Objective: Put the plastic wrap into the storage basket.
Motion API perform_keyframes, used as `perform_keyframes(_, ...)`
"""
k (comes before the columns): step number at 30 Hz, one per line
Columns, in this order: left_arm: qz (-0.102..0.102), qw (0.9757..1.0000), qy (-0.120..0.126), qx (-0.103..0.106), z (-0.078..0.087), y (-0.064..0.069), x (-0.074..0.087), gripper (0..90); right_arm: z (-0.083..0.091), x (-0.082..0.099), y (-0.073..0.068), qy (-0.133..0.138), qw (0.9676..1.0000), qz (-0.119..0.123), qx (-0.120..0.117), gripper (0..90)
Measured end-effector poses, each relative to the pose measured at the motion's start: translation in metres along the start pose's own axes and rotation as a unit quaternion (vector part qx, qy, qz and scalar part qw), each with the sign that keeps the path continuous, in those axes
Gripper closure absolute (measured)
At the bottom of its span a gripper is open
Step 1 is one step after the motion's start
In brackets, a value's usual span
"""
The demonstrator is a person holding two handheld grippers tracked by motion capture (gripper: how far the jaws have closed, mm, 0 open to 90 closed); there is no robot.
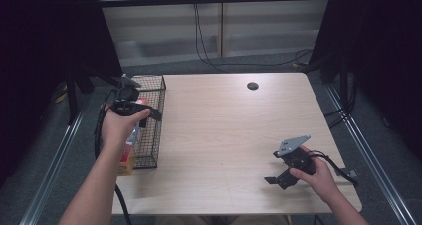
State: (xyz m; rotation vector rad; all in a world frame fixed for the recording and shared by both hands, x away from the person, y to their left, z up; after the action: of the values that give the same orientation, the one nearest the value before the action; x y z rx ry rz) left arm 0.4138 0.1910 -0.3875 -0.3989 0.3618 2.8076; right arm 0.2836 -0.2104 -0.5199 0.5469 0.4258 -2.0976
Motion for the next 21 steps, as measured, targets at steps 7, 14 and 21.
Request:
perform_keyframes(7, -0.027, 0.9996, 0.005, 0.010, -0.005, 0.018, 0.003, 13.2, 0.000, 0.000, 0.000, 0.000, 1.0000, 0.002, 0.000, 2.8)
perform_keyframes(14, -0.054, 0.9982, 0.001, 0.024, -0.013, 0.036, 0.006, 13.0, -0.001, 0.000, 0.001, 0.001, 1.0000, 0.003, 0.000, 2.8)
perform_keyframes(21, -0.073, 0.9969, 0.000, 0.031, -0.023, 0.050, 0.009, 12.9, 0.000, 0.000, 0.000, 0.000, 1.0000, 0.001, -0.001, 2.8)
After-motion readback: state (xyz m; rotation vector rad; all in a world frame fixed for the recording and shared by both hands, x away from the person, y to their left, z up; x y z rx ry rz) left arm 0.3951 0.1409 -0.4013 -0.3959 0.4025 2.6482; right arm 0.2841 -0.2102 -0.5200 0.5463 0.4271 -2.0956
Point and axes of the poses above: each handheld gripper's, and its own axes: z roughly backward along the jaws, x roughly out of its underside, y roughly to its right, the point moved 6 cm from there along -z, roughly forward along the jaws, and after that the axes turned 8 degrees about -y, right-handed, at the moved point
